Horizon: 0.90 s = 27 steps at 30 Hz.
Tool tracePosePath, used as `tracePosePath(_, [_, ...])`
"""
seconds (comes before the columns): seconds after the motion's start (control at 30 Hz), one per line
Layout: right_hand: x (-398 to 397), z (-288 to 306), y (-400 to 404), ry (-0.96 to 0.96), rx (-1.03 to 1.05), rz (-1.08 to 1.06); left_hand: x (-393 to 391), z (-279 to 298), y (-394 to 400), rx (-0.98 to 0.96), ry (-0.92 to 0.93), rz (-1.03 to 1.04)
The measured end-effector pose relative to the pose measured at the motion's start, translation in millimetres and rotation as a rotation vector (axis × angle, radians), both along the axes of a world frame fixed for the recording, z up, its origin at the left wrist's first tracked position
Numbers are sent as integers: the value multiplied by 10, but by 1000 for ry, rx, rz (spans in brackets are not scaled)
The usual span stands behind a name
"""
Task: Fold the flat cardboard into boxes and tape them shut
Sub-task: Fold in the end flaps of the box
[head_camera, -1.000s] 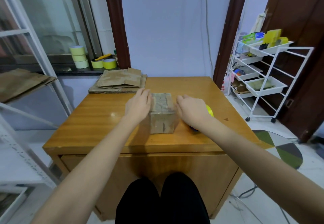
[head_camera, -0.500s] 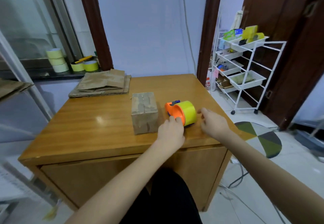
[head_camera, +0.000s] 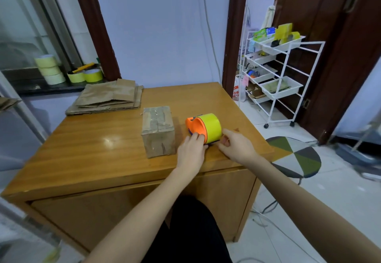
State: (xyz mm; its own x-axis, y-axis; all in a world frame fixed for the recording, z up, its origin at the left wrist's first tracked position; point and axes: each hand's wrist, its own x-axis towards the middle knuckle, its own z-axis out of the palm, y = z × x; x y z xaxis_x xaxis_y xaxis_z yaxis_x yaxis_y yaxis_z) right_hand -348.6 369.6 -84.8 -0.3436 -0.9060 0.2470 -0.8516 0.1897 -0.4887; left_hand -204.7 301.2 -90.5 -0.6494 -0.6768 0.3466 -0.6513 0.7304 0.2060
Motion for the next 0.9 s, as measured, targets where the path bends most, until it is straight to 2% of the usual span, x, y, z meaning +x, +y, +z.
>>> tracePosePath(0.1, [-27, 66, 31, -54, -183, 49, 17, 174, 17, -48, 139, 15])
tracePosePath(0.2, [-45, 233, 71, -140, -359, 136, 26, 502, -15, -76, 201, 17])
tracePosePath(0.27, [-51, 376, 113, -206, -437, 227, 17, 718, -68, 42, 274, -51])
tracePosePath(0.37, [-40, 550, 187, -243, -536, 332, 23, 949, -182, 310, 488, -172])
tracePosePath(0.47, [10, 692, 243, -238, -506, 409, 63, 1164, -178, 462, 620, -237])
tracePosePath(0.57, [80, 789, 252, -131, -410, 486, 112, 1346, -152, 575, 660, -295])
tracePosePath(0.67, [221, 891, 263, -127, -391, 565, 174, 1444, -122, 731, 711, -327])
tracePosePath(0.77, [356, 946, 247, -146, -457, 609, 203, 1502, -94, 759, 721, -307])
tracePosePath(0.9, [509, 939, 193, -114, -546, 519, 224, 1552, -44, 779, 726, -278])
